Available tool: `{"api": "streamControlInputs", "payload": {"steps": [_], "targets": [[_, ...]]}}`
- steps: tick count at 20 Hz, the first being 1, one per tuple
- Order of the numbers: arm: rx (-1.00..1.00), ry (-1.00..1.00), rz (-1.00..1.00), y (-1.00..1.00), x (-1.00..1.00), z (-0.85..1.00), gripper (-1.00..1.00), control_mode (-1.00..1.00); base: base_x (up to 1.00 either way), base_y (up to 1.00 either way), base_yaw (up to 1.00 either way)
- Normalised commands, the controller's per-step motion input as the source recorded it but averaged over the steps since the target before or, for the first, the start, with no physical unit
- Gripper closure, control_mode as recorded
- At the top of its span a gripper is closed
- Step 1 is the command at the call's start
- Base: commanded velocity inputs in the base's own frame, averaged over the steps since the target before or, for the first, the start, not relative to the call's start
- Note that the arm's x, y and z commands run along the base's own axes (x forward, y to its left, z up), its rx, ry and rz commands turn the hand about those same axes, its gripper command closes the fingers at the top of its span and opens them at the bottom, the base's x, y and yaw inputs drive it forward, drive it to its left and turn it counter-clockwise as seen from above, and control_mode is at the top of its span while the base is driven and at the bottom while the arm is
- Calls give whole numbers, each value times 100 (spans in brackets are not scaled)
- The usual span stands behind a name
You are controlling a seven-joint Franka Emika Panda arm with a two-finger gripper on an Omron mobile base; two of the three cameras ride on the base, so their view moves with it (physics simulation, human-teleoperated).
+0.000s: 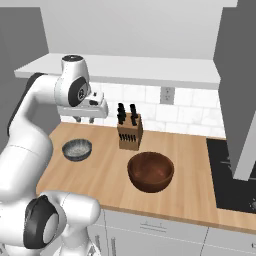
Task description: Pick up the bowls on the counter and stack them on top of one another in the open cabinet. Place the smaller bowl on top of the larger bowl.
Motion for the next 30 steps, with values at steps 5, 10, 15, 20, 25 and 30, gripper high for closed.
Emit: {"api": "streamControlInputs", "payload": {"steps": [5,10,15,20,25,30], "targets": [[1,-2,0,0,-6,-4,-100,-100,0,0,0],[14,13,0,31,46,-79,-100,-100,0,0,0],[4,13,0,60,73,-95,-100,-100,0,0,0],[-2,10,0,33,40,-64,-100,-100,0,0,0],[-3,12,0,3,4,-45,-100,-100,0,0,0],[-6,-6,-6,-4,13,-61,-100,-100,0,0,0]]}}
